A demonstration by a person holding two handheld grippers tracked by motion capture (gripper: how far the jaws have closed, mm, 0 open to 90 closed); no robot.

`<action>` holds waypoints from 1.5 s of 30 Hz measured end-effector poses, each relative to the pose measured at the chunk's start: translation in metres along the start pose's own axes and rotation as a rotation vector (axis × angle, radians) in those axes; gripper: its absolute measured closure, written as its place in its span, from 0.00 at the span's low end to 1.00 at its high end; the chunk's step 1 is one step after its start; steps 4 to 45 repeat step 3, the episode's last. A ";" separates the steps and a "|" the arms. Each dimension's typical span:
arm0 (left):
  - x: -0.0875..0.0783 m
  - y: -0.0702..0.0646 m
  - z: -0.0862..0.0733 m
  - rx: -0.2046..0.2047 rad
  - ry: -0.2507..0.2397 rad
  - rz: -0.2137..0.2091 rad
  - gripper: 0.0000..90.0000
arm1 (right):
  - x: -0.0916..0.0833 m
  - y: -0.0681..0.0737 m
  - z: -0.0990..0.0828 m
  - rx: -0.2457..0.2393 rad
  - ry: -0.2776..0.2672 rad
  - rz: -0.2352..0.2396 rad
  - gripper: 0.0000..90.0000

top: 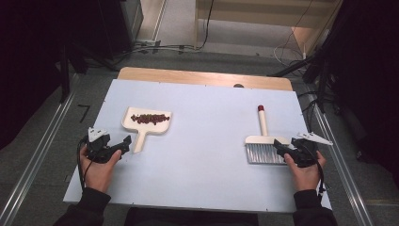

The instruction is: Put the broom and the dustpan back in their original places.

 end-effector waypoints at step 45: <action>-0.001 0.002 -0.001 -0.005 0.001 -0.002 0.22 | -0.003 -0.002 -0.001 0.002 -0.006 0.000 0.27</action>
Point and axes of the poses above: each handheld gripper's, and its own axes: x roughly forward along the jaws, z roughly out of its top, y roughly to its left, the point moved 3 cm from there along x, roughly forward along the jaws, and after that the axes turned 2 degrees about z, right-handed, at the moved point
